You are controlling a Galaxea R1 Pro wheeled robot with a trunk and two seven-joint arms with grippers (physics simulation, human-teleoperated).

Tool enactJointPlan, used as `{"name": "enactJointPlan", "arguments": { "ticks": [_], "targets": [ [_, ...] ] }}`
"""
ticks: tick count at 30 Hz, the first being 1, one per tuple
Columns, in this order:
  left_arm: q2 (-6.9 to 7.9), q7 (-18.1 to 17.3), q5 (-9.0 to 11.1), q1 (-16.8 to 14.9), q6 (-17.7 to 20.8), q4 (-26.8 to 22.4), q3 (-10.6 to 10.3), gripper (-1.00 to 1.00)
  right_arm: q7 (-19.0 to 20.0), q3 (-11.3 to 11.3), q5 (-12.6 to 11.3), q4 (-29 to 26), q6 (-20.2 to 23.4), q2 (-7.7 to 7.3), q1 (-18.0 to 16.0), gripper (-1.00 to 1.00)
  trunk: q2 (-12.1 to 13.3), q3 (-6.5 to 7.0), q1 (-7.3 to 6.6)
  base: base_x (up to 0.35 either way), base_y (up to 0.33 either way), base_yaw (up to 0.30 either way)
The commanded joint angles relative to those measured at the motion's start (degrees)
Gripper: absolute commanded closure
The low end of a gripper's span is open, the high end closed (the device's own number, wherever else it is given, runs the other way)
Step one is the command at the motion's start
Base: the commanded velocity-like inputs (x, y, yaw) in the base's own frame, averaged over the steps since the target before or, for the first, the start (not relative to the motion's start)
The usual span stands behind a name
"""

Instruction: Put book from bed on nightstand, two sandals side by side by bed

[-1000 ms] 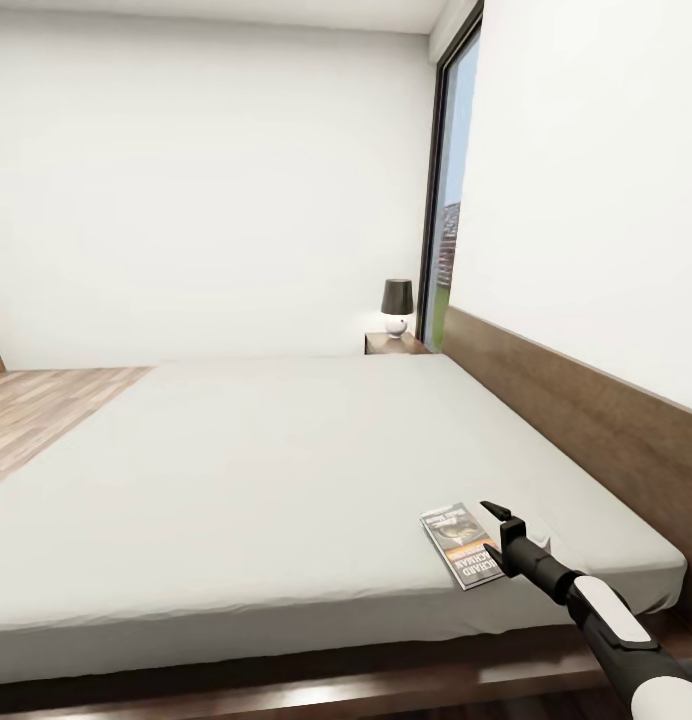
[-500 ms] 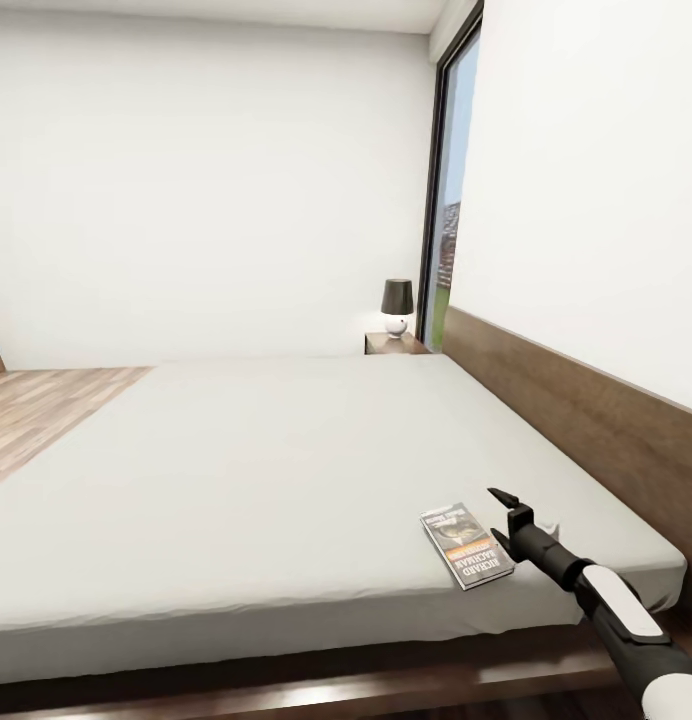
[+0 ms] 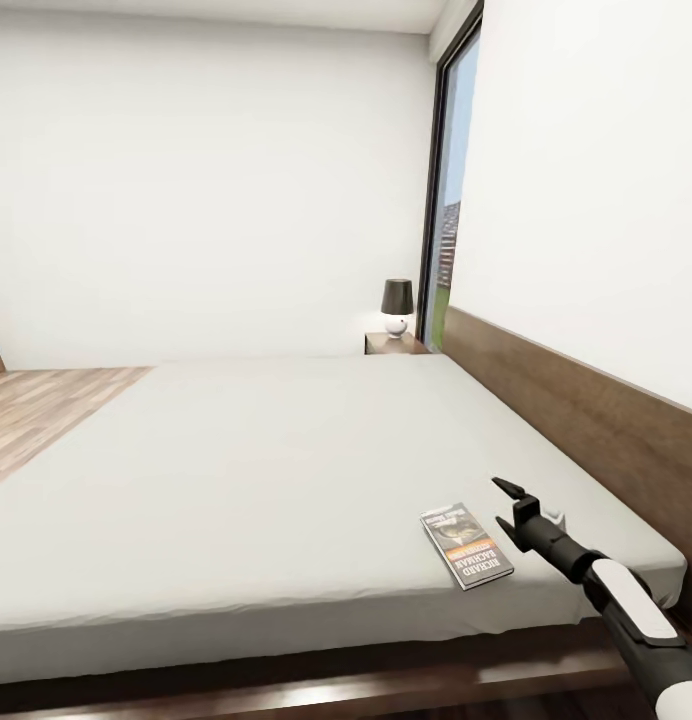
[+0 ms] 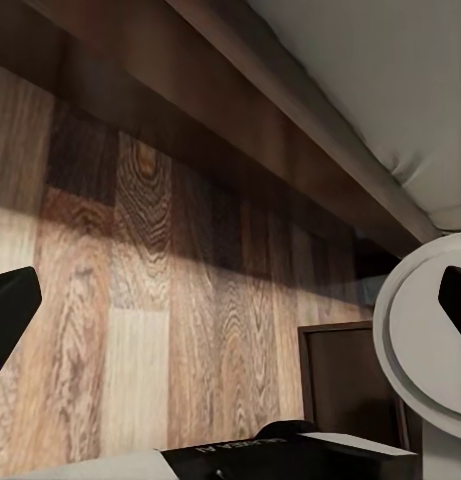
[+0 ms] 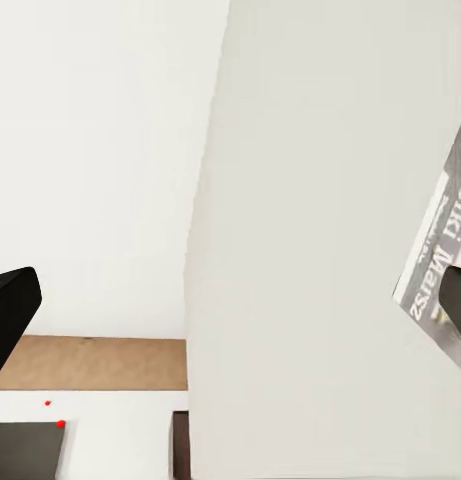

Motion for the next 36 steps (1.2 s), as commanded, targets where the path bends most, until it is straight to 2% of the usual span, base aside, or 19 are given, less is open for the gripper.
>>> {"name": "enactJointPlan", "arguments": {
  "ticks": [1,12,17,23,36],
  "targets": [
    [0.01,-0.1,0.4,0.0,-0.4,0.0,-0.5,-1.0,0.1,-0.1,-0.2,-0.1,0.3,-0.03,0.3,-1.0,0.0,-0.06,-0.01,0.0,0.0,0.0],
    [0.04,0.0,0.4,0.0,-0.4,0.0,-0.4,-1.0,0.0,-0.3,-0.2,-0.5,0.4,-0.21,4.7,-1.0,0.0,-0.06,-0.01,0.0,0.0,0.0],
    [0.04,0.0,0.4,0.0,-0.4,0.0,-0.4,-1.0,-0.1,-1.9,-0.3,-0.5,0.8,-0.24,6.7,-1.0,0.0,-0.06,-0.01,0.0,0.0,0.0],
    [0.01,0.0,0.4,0.0,-0.4,0.0,-0.5,-1.0,-0.1,-2.9,-0.4,-0.4,1.2,-0.21,7.8,-1.0,0.0,-0.06,-0.01,0.0,0.0,0.0],
    [0.0,0.0,0.4,0.0,-0.4,0.0,-0.5,-1.0,-0.1,-3.3,-0.3,0.1,2.7,-0.07,9.6,-1.0,0.0,-0.06,-0.01,0.0,0.0,0.0]
  ]
}}
